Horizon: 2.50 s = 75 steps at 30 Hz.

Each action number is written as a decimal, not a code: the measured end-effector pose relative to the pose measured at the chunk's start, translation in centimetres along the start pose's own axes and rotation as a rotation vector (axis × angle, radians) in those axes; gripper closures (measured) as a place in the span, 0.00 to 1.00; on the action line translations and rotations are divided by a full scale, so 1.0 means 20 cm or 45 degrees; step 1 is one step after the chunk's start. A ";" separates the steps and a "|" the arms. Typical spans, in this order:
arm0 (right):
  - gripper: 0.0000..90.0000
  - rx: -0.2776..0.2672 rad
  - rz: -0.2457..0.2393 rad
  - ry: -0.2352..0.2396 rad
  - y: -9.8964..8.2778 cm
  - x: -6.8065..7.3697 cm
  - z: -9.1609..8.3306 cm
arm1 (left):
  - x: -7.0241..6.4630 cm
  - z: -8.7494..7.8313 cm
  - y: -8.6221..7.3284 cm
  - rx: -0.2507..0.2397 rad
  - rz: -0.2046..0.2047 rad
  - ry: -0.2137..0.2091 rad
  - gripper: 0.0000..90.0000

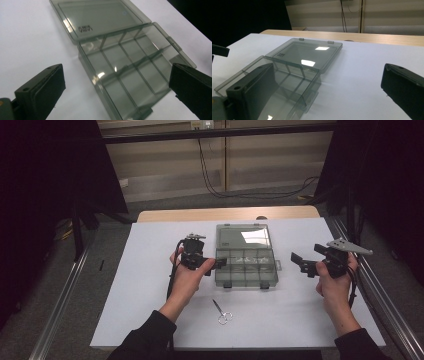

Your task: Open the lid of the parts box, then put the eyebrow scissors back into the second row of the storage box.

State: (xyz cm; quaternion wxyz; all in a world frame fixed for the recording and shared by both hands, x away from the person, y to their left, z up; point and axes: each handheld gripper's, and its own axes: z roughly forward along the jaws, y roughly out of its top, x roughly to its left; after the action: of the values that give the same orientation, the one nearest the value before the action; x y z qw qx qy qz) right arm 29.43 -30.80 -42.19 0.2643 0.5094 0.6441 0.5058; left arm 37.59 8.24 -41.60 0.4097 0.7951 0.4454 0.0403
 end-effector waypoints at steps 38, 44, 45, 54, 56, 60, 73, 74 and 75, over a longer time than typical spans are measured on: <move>0.03 -0.117 -0.088 -0.032 -0.29 0.02 -0.44 | -0.17 -0.10 -0.34 0.118 -0.034 -0.036 0.02; 0.04 -0.093 -0.105 -0.013 -0.32 0.02 -0.46 | -0.21 -0.10 -0.40 0.136 -0.045 -0.024 0.03; 0.04 -0.094 -0.108 -0.007 -0.32 0.02 -0.46 | -0.22 -0.10 -0.40 0.135 -0.044 -0.028 0.03; 0.04 -0.066 -0.105 0.001 -0.35 0.00 -0.45 | -0.28 -0.11 -0.44 0.156 -0.011 -0.032 0.05; 0.05 -0.070 -0.102 -0.010 -0.35 0.00 -0.45 | -0.29 -0.10 -0.45 0.163 -0.018 -0.019 0.06; 0.05 -0.082 -0.108 -0.016 -0.34 0.00 -0.46 | -0.30 -0.09 -0.47 0.144 -0.025 0.012 0.15; 0.06 -0.062 -0.111 -0.016 -0.36 0.00 -0.44 | -0.30 -0.08 -0.49 0.166 -0.106 0.079 0.33; 0.06 -0.059 -0.108 -0.015 -0.36 0.00 -0.44 | -0.31 -0.07 -0.49 0.171 -0.078 0.134 0.35; 0.06 -0.059 -0.109 -0.015 -0.36 0.00 -0.44 | -0.31 -0.07 -0.50 0.175 -0.066 0.161 0.36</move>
State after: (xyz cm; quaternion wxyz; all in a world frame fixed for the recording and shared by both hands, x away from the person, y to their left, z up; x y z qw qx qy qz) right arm 19.20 -34.00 -45.76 0.3013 0.4780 0.6519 0.5058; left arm 26.56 7.16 -45.60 0.3260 0.8054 0.4925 0.0492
